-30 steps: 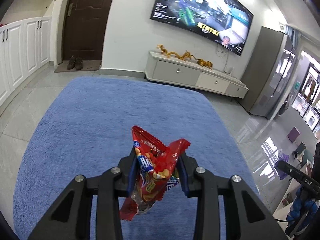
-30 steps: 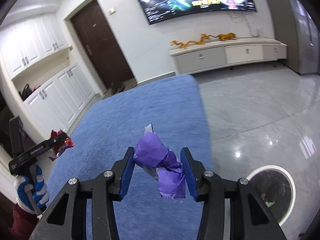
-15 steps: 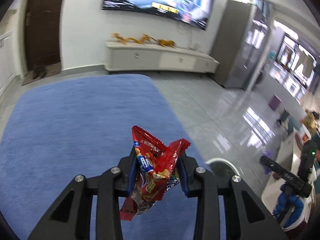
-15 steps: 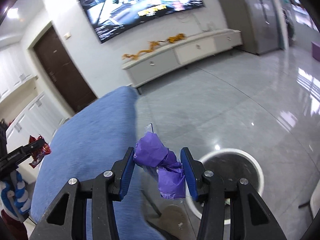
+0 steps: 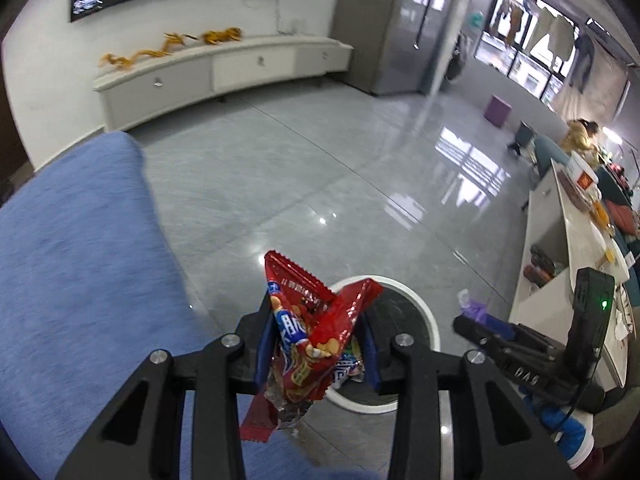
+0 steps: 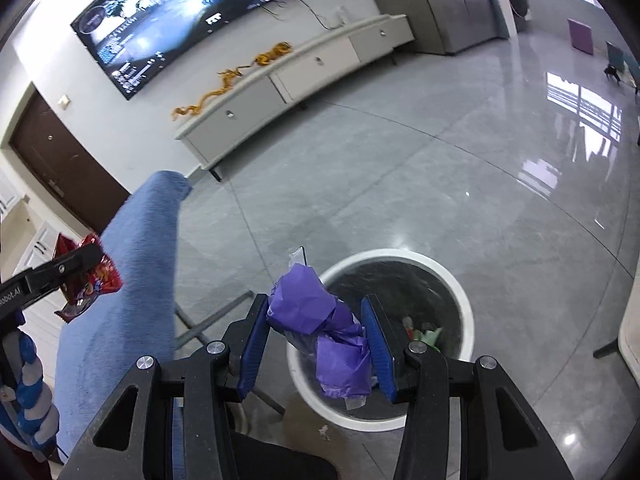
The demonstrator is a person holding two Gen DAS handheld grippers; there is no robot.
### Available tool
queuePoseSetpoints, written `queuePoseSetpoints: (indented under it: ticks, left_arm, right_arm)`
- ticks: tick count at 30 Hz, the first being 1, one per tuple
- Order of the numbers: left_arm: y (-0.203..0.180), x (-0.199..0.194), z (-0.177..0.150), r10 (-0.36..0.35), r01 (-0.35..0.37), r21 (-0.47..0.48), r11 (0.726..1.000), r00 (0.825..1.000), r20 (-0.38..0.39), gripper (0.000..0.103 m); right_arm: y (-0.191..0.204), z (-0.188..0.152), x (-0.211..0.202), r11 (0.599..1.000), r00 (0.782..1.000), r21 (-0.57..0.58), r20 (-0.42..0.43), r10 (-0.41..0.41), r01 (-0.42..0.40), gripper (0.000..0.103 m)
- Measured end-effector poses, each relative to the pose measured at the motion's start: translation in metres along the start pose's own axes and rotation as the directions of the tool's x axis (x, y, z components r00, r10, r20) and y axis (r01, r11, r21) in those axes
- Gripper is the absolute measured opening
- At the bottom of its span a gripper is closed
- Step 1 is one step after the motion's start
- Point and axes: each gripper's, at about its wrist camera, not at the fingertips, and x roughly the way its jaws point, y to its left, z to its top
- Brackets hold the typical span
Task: Collect trash
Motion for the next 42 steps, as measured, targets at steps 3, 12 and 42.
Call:
queuePoseSetpoints:
  ticks: [3,12,42]
  left_arm:
    - [-0.013,0.027,0.003,-0.036,0.036,-0.005,0.999,0.998,-0.044,0.036]
    - [-0.04,0.082,0.012,-0.135,0.131,-0.036,0.991,0.983,-0.124,0.054]
    - [-0.04,0.065,0.016,-0.235,0.228,-0.073,0.971,0.966,-0.106,0.074]
  right_arm:
    - [-0.012,0.002,0.01,1.0,1.0,0.013,-0.021,-0.017,0.017,0.044]
    - [-0.041,0.003,0.031,0.995,0.995,0.065,-0.064,-0.072,0.076,0.051]
    - [-0.039,0.005,0.008,0.988,0.992,0.093,-0.024,-0.125,0.126,0.069]
